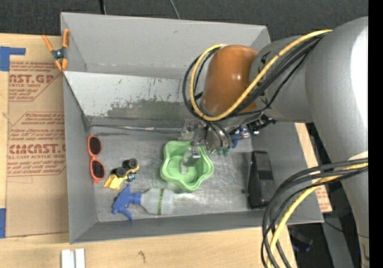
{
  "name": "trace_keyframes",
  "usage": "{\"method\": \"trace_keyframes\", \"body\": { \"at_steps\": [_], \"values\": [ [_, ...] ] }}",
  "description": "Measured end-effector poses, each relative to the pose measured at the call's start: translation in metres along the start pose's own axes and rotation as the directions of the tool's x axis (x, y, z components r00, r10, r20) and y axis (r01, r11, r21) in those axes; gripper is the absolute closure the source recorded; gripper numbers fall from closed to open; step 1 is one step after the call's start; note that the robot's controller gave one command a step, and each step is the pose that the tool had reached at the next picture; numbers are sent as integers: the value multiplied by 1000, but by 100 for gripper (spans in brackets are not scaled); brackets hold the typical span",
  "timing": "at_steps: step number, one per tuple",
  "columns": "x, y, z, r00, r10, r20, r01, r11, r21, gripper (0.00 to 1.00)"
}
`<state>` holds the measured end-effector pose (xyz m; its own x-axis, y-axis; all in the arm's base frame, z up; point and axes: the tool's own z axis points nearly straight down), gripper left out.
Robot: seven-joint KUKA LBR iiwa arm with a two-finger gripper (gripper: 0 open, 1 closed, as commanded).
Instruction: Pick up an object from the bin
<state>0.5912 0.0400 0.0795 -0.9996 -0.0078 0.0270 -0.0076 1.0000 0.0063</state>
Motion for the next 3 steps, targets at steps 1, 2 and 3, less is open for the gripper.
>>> {"method": "trace_keyframes", "body": {
  "at_steps": [1,2,3],
  "values": [
    [13,6,-107,996,83,29,-83,997,3,100],
    [13,6,-107,996,83,29,-83,997,3,100],
    [20,14,-144,995,97,26,-97,995,3,100]
  ]
}}
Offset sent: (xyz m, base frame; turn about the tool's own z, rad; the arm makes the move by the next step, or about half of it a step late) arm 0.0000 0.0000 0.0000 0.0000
